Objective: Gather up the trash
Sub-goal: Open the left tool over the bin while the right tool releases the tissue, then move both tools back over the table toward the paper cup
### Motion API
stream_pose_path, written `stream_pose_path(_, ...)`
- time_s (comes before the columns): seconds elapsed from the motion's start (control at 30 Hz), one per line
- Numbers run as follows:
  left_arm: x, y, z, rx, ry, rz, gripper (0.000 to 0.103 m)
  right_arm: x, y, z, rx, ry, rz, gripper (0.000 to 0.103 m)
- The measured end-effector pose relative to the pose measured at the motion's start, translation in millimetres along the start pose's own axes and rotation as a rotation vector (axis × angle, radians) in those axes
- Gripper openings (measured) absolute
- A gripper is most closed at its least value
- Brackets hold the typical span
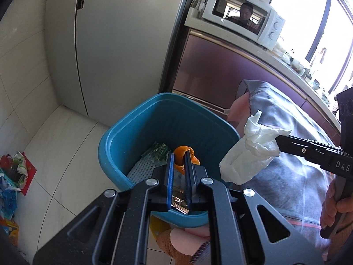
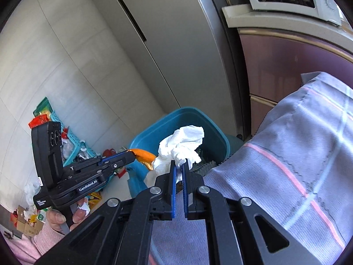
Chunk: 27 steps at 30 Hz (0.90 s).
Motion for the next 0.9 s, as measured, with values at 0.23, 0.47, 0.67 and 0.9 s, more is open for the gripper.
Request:
stream_pose_path(0.23,-1.0,-4.4,26.2,0.032,-0.032,-0.001,0.010,-0.6,0.5,26.8,-0.021,-0.062,0.002,0.009)
stream_pose_path(0.47,-2.9,-1.6,45.4,0.031,-0.049,-0.006,0.012,-2.5,0.6,43.0,-0.052,-0.107,-0.014,0.014)
stream_pose_path(0.67,-2.2,4.7,44.8,0.010,-0.035,-0.012,0.018,-6.5,2.4,31.1,-0.045,-0.085,-0.001,0.015)
stream_pose_path(0.9,2.8,28.7,21.0,-0.045,0.026,0.019,0.029,-11.4,5.7,1.2,-0.024,-0.028,0.009,0.019)
Point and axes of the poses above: each gripper's, at about its wrist camera, not at the fingertips, and z roughly the way its jaws point, y to its right, x to its top, the point moved 9 cm from there along z, roughly the way its jaws point, and after that the axes turned 3 degrees about -y, right-handed, at the moved point
